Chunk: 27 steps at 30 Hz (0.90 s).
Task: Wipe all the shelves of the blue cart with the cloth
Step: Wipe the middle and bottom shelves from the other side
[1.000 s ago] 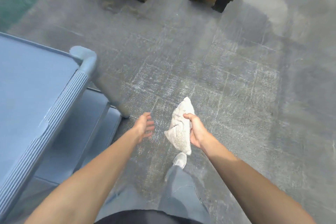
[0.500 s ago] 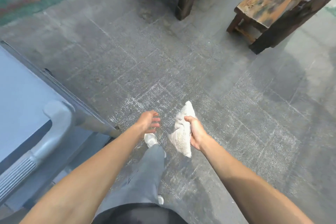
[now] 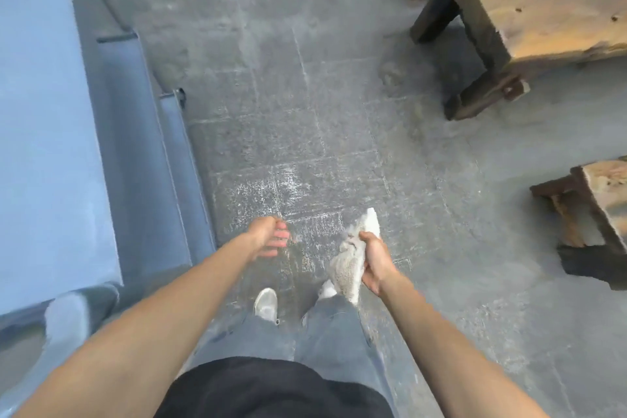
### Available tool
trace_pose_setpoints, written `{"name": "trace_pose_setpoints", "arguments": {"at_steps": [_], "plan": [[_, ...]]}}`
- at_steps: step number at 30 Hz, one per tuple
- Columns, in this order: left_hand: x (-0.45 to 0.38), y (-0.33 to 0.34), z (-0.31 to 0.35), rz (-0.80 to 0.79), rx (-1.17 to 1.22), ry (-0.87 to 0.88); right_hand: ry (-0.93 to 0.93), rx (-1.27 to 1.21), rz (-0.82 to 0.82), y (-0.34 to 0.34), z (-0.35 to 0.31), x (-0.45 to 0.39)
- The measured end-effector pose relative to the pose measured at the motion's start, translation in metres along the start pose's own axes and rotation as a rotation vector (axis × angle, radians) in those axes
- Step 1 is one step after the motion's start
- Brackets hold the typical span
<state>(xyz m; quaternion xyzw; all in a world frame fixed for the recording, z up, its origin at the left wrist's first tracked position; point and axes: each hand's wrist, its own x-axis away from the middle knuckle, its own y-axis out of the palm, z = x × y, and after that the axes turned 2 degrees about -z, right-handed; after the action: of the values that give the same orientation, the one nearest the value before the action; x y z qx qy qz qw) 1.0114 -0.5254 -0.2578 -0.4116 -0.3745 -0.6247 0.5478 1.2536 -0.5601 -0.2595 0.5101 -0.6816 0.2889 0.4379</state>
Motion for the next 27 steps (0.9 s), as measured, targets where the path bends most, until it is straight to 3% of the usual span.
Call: {"name": "trace_pose_setpoints", "arguments": {"at_steps": [3, 8, 14, 23, 27], "plan": [[-0.015, -0.02, 0.028, 0.11, 0.145, -0.024, 0.051, 0.169, -0.101, 0.029, -0.058, -0.046], [-0.027, -0.038, 0.059, 0.334, 0.418, -0.089, 0.089, 0.447, -0.408, 0.095, -0.146, -0.112], [-0.033, -0.045, 0.074, 0.534, 0.635, -0.092, 0.139, 0.904, -0.576, 0.18, -0.212, -0.159], [-0.077, -0.073, 0.027, 0.79, 0.834, -0.194, 0.013, 1.33, -0.704, 0.32, -0.21, -0.203], [-0.099, -0.092, 0.012, 1.052, 0.772, -0.286, -0.168, 1.47, -0.832, 0.384, -0.187, -0.216]]}}
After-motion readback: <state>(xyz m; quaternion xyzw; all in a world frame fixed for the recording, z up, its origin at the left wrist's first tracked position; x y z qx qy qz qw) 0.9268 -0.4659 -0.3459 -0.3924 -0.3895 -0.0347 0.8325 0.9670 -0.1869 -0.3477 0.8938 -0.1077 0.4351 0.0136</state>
